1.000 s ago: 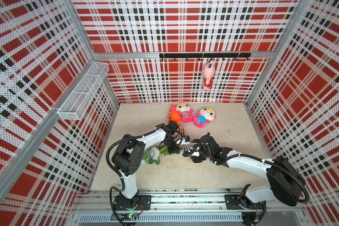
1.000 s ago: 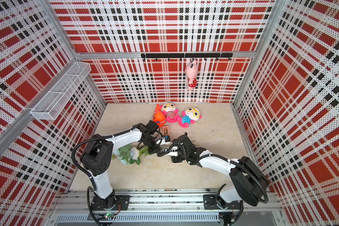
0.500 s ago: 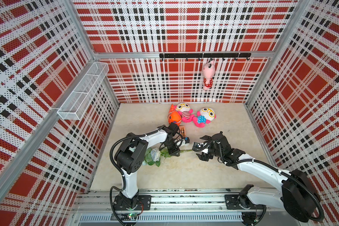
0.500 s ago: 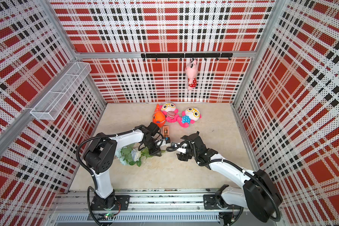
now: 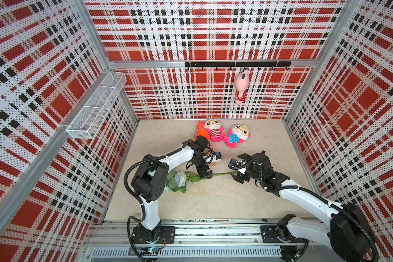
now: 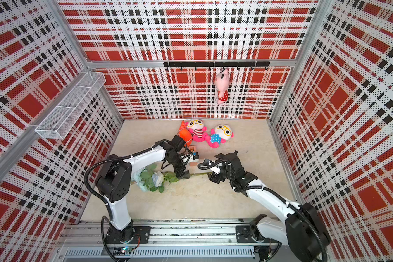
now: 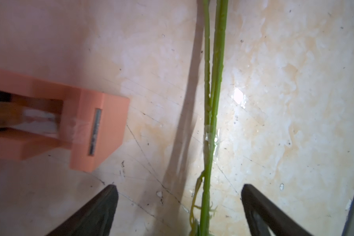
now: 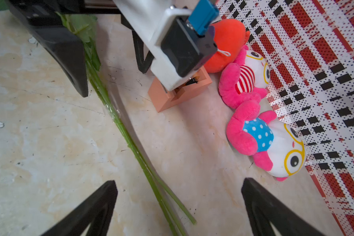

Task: Wrap bouquets with tape
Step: Place the wrapped bouquet at the center of the board, then reset both arms

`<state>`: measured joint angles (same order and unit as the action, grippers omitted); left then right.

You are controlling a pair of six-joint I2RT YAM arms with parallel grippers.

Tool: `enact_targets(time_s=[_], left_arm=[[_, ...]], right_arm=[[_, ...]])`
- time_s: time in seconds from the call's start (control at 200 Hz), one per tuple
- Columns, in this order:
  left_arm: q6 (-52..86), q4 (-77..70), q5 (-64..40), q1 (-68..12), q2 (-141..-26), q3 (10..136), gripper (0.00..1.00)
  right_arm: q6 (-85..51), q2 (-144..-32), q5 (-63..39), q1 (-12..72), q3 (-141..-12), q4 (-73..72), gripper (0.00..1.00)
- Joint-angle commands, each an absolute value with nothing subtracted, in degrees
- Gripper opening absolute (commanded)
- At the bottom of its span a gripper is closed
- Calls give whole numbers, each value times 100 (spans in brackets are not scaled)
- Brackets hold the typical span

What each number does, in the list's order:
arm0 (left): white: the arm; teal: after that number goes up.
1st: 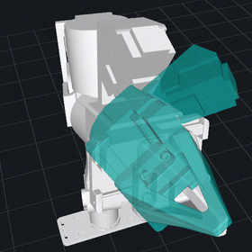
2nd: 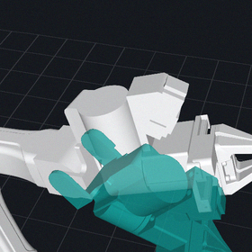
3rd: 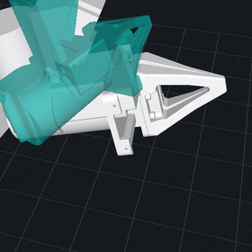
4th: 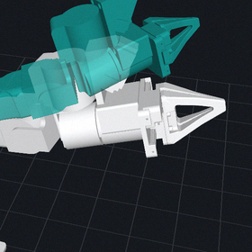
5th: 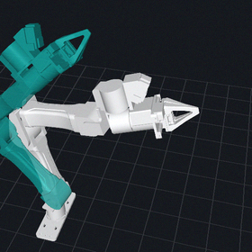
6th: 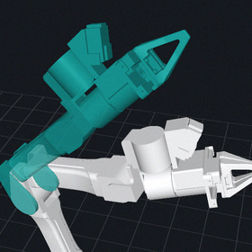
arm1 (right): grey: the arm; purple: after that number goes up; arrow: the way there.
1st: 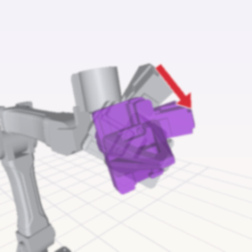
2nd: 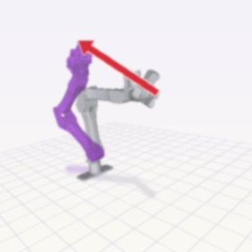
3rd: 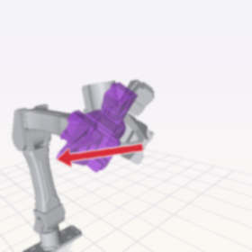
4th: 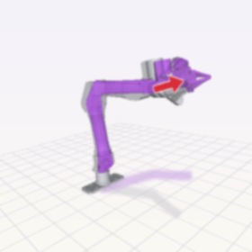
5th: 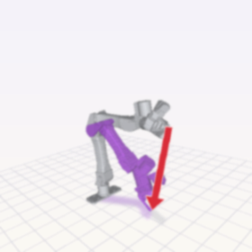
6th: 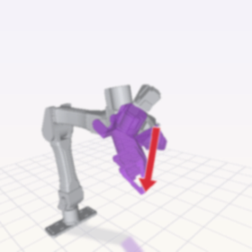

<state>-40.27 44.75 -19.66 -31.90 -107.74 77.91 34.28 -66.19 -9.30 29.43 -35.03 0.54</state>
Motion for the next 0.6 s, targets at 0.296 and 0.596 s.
enact_targets(time_s=[0.296, 0.596], left_arm=[[-209, -121, -1666, -179, -8401, 5909, 98], [755, -3832, 1277, 1326, -7292, 2626, 98]], right_arm=[[211, -6610, -642, 661, -3069, -2010, 100], [-882, -7438, -9, -103, -2289, -3745, 100]])
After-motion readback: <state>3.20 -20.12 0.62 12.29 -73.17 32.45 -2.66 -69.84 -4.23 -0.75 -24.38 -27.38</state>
